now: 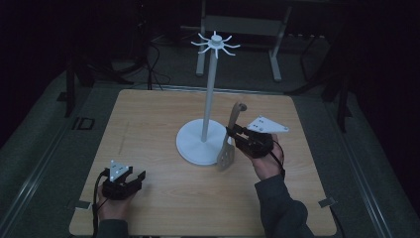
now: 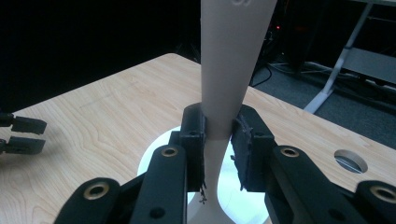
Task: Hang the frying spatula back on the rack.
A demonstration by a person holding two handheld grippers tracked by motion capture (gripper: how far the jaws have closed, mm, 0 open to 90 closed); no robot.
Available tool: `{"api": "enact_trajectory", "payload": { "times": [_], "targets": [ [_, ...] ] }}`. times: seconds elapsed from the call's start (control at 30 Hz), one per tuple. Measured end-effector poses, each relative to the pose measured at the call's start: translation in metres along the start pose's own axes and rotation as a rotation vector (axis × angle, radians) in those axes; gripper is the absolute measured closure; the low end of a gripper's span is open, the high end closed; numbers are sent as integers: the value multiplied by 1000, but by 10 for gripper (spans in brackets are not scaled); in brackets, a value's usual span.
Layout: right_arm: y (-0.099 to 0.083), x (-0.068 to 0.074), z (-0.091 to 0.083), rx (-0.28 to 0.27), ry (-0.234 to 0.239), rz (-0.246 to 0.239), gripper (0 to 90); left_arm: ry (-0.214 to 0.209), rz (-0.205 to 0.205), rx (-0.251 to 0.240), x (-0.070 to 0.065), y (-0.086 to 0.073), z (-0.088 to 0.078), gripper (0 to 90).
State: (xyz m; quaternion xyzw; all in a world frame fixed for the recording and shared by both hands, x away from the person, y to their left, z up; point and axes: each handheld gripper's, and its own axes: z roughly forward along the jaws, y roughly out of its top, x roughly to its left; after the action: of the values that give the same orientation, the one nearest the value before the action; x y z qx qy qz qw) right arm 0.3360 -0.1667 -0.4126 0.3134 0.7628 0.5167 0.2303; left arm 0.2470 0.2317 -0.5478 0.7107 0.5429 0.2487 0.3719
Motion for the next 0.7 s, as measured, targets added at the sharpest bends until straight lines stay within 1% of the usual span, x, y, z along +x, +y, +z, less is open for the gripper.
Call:
{"api": "enact_trajectory", "payload": {
  "times": [0.3, 0.47, 0.7],
  "targets": [
    [8, -2, -1, -7, 6, 3, 750, 0, 0, 0, 0, 0, 0, 471],
    [14, -4, -1, -8, 6, -6, 750, 0, 0, 0, 0, 0, 0, 471],
    [21, -6, -2, -15, 6, 3, 750, 1, 2, 3, 0, 0, 0, 471]
  ]
}}
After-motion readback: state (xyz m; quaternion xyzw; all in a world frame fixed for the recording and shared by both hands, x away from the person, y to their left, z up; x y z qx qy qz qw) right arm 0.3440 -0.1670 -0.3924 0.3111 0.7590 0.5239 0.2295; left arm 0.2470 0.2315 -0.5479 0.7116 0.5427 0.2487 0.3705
